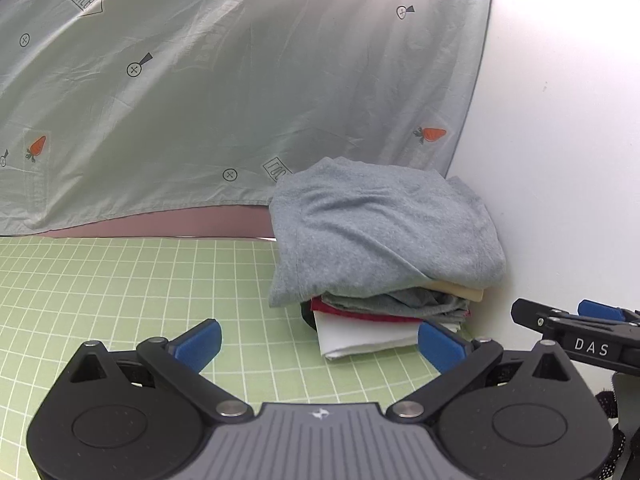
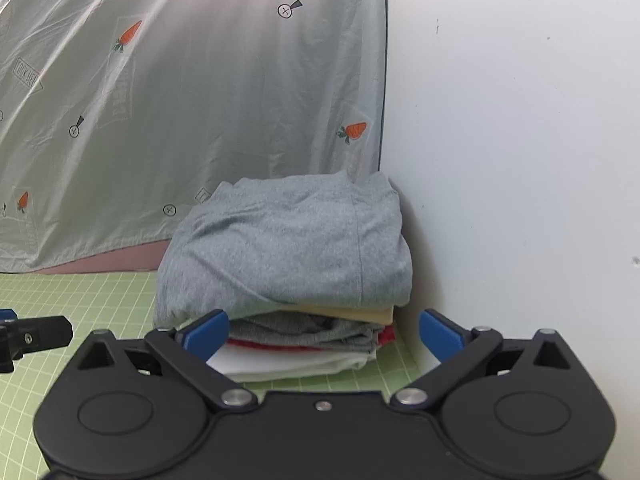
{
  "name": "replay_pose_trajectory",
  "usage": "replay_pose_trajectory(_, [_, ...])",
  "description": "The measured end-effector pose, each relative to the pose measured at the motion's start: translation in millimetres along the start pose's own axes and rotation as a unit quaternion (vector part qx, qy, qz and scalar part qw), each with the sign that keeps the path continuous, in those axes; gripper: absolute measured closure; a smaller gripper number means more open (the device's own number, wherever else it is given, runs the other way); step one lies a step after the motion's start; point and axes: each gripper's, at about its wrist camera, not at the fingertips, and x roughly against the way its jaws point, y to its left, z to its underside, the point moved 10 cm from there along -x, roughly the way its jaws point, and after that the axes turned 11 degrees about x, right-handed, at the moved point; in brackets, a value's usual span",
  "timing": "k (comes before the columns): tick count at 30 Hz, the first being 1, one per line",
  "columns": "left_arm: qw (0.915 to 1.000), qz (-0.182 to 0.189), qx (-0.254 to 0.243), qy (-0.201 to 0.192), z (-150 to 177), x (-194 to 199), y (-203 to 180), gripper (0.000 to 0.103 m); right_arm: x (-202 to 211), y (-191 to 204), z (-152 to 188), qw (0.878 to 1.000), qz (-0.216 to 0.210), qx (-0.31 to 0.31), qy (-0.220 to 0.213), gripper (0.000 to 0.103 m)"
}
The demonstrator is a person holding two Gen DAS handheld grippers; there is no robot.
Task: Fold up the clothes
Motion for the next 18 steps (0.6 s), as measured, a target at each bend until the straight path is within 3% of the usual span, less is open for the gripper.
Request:
replay_pose_trajectory(4, [0.9995,-0.007,-0.029,0.001,19.0,17.7,-5.3,0.000,23.9,9.0,27.4,1.000,-0.019,-0.014,0.017,0.000])
replay_pose_trajectory(10, [0.9994,-0.004,-0.031,0.012,37.2,37.5,-5.2,0.000,57.2,20.3,58.6,0.999,-0.022,-0.014,0.036,0.000])
replay_pose_trajectory(18, [0.9990,0.002,-0.040,0.021,54.7,53.2,-7.2,0.000,82.3,18.0,76.9,0.999,-0.007,-0.017,0.050,0.000])
